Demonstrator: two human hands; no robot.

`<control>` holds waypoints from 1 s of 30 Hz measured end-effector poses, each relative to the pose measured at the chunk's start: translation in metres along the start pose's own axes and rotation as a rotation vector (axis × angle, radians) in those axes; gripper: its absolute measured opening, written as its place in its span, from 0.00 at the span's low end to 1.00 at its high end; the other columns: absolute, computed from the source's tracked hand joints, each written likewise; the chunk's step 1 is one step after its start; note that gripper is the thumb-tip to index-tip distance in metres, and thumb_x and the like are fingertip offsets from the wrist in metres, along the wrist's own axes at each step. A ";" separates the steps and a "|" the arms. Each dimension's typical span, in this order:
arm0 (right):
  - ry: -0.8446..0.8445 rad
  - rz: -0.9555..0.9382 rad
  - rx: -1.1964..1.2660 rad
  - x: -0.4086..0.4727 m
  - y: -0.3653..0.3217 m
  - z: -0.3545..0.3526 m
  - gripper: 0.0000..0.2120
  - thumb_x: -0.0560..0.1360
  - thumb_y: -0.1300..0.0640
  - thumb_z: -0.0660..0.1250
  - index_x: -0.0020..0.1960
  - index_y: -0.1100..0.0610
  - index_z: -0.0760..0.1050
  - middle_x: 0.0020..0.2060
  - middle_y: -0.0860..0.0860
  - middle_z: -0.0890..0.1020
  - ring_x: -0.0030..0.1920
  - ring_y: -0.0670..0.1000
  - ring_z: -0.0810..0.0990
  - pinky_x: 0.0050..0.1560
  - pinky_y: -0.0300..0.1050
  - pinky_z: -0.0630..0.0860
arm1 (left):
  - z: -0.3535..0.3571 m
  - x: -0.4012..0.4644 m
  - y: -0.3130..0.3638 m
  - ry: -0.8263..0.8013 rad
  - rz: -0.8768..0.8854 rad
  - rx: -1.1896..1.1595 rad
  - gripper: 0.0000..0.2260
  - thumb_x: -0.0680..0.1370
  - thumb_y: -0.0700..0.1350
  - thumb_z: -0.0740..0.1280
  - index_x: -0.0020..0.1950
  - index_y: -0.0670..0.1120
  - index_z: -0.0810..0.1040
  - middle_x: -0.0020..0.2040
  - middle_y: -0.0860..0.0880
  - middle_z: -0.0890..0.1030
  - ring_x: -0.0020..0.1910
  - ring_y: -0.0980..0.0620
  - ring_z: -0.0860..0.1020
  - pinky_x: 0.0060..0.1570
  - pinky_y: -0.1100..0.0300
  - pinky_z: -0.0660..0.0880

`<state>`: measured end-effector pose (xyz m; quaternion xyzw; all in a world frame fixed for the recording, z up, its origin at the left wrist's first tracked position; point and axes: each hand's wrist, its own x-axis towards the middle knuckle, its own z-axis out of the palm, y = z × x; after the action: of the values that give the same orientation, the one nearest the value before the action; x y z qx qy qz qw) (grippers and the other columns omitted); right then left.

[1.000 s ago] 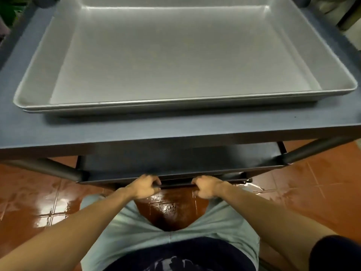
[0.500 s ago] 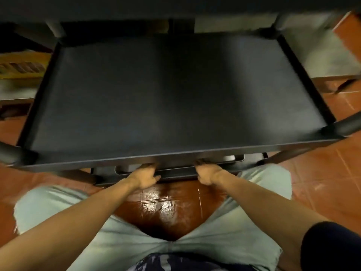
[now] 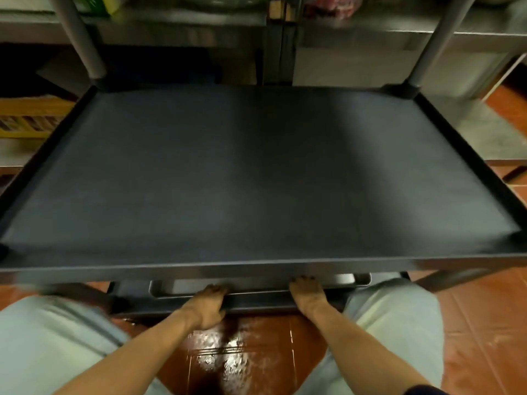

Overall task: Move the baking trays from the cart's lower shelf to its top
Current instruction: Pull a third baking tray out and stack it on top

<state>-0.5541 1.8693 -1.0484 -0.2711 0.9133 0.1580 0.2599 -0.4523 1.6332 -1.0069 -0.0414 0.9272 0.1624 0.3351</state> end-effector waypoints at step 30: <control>0.360 -0.193 0.311 -0.093 -0.006 -0.063 0.12 0.80 0.50 0.60 0.58 0.55 0.74 0.51 0.55 0.82 0.49 0.56 0.82 0.47 0.50 0.78 | -0.034 -0.042 -0.023 0.326 0.254 0.274 0.13 0.83 0.54 0.55 0.63 0.49 0.70 0.57 0.45 0.82 0.52 0.42 0.81 0.48 0.51 0.78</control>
<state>-0.5087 1.8757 -0.9456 -0.3373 0.9281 -0.0605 0.1456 -0.4367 1.5985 -0.9622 0.0958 0.9801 0.0672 0.1604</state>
